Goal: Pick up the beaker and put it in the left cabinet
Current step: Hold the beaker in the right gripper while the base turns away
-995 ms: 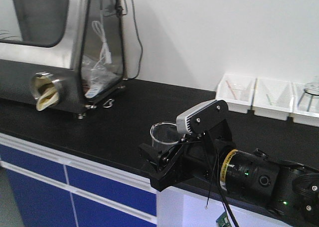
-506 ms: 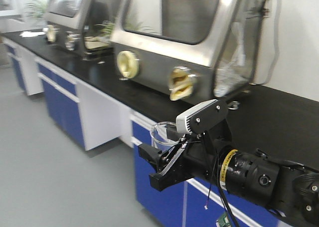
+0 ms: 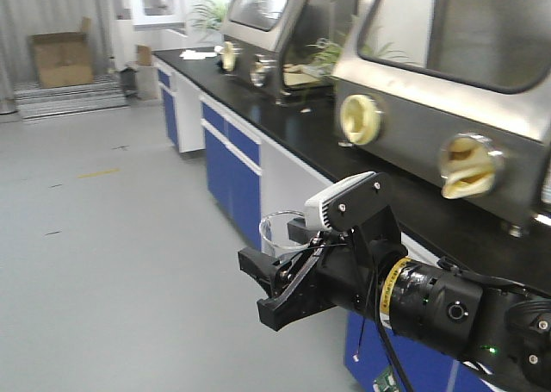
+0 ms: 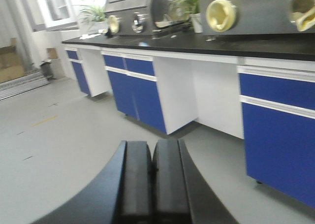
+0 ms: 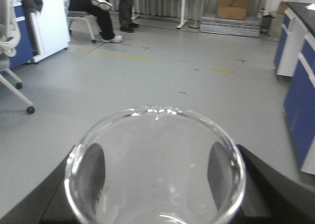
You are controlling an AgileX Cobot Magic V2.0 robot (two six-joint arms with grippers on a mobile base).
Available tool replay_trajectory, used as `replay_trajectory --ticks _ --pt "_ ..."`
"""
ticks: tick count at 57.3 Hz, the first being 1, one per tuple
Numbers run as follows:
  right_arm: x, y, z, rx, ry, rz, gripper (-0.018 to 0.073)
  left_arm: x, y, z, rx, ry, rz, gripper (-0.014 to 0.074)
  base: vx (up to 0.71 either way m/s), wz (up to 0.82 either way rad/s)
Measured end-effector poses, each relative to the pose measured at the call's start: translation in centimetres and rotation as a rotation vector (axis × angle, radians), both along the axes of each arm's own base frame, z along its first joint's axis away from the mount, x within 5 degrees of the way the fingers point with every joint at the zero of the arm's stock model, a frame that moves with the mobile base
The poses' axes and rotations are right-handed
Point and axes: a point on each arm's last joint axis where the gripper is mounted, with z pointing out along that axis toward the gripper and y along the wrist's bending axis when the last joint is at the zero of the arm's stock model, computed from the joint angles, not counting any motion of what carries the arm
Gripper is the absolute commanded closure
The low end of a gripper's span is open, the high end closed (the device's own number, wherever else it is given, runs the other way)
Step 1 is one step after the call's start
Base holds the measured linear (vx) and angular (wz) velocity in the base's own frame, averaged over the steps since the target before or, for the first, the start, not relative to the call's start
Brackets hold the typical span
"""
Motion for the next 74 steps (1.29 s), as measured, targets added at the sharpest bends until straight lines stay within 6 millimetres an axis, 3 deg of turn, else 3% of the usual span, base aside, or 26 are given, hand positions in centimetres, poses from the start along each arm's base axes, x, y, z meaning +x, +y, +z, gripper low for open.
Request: replay_trajectory --ticks 37,74 --pt "0.0 0.0 0.0 0.0 0.0 0.0 0.0404 0.0 0.0 0.0 0.0 0.0 0.0 0.0603 0.29 0.4" --pt "0.0 -0.01 -0.01 -0.001 0.0 -0.001 0.0404 0.0 0.0 0.0 0.0 0.0 0.0 0.0603 0.51 0.16"
